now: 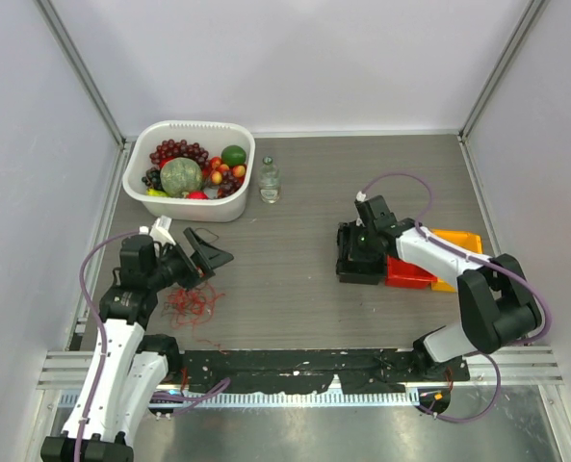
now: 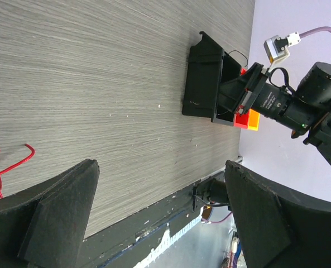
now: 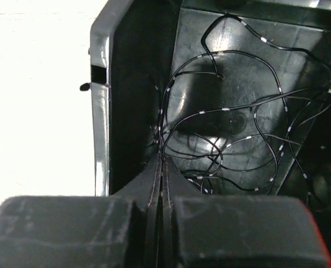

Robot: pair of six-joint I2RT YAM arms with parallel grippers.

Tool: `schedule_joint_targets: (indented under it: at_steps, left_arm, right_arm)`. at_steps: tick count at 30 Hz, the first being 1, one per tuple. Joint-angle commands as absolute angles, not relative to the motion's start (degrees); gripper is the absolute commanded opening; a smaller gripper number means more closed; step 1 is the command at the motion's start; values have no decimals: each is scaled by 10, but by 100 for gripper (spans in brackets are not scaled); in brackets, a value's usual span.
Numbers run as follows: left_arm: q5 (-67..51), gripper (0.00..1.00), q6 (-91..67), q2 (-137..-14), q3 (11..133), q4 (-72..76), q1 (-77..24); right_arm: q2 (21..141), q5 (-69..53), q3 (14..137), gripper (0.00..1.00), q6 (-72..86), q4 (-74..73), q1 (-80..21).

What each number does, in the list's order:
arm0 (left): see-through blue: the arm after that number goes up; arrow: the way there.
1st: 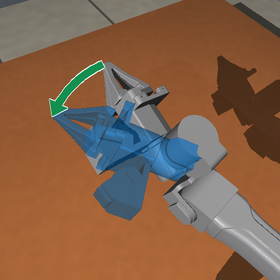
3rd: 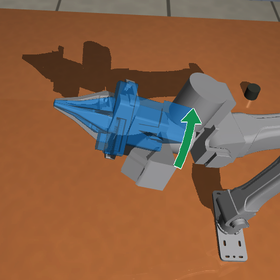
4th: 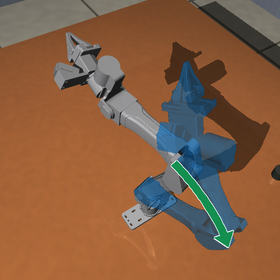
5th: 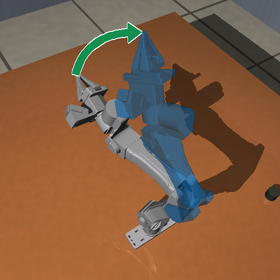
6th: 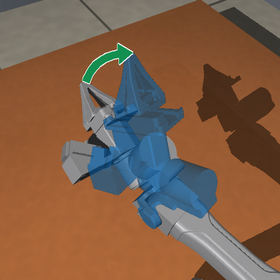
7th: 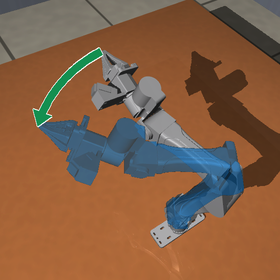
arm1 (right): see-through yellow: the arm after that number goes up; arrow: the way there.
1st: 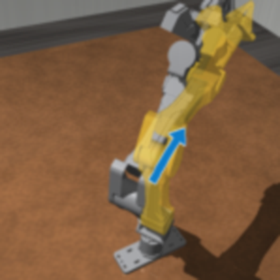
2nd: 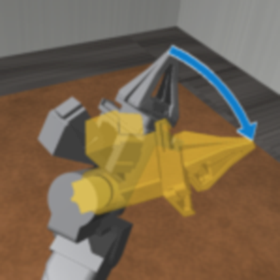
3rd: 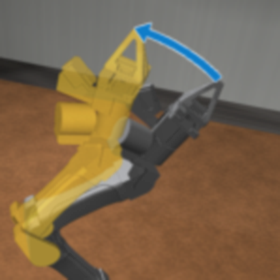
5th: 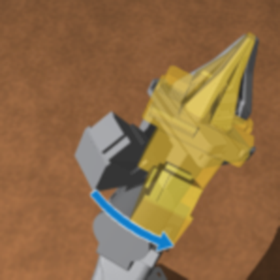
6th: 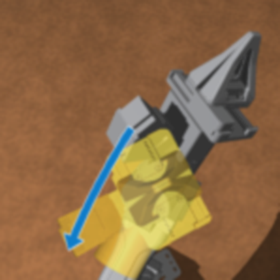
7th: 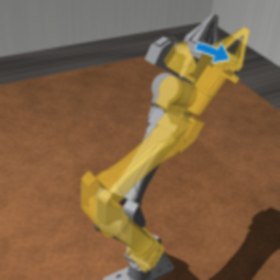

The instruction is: Untangle the cables

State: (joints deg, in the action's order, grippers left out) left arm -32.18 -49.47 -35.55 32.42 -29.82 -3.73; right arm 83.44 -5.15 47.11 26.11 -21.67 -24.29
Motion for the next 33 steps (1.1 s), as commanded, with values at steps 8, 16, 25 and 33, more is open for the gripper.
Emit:
schedule_joint_targets:
  at_steps: [8,16,25,33]
  left_arm:
    - [-339,99,-497,-361,325,-267,-34]
    - [-345,99,-496,-370,331,-264,-34]
    - [-344,99,-489,-347,326,-293,-35]
    - [-338,99,-495,-357,312,-293,-35]
  right_arm:
    - [721,-2,591,55,213,-347,-242]
    - [750,106,643,63,199,-340,-224]
    - [888,164,694,49,187,-292,-189]
    - [903,115,666,10,185,-254,-191]
